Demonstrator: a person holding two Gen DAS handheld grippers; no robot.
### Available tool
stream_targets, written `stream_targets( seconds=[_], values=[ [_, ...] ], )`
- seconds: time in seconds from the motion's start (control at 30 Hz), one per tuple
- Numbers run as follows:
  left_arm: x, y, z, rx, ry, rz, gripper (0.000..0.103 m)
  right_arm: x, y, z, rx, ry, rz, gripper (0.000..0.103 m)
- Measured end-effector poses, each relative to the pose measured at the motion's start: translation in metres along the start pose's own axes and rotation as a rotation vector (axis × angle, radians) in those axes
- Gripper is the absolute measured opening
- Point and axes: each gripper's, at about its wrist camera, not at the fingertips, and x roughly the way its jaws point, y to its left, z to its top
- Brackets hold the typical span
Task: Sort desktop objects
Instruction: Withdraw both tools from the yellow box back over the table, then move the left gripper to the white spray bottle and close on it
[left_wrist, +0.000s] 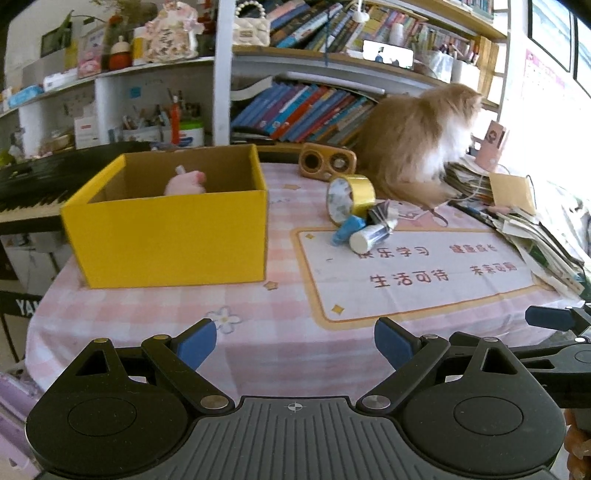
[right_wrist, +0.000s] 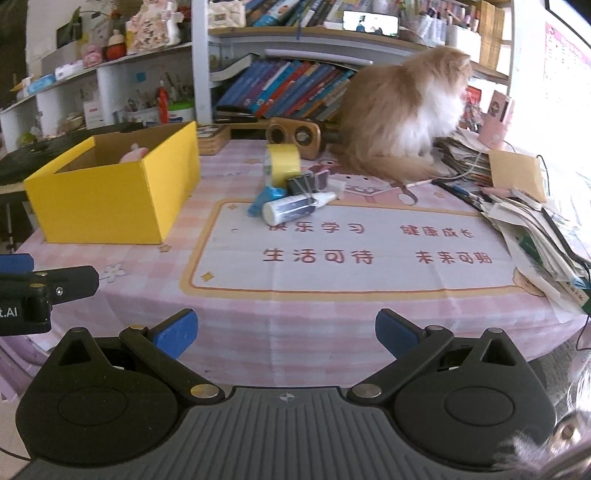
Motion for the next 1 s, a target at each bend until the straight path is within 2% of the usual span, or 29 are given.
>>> stream_targets(
  seconds=[0.63,1.0],
  values=[
    [0.062,-0.038,0.036,0.019,0.014,-0.062,0.095,0.044,-0.05,0.032,0.019,0.024,-0.048,0.103],
    [0.103,-0.068,0.06,-0.011,0.03,-0.029,0.095,0.085,-0.09,0.063,-0.013,0.045,-0.018,0.103]
  ],
)
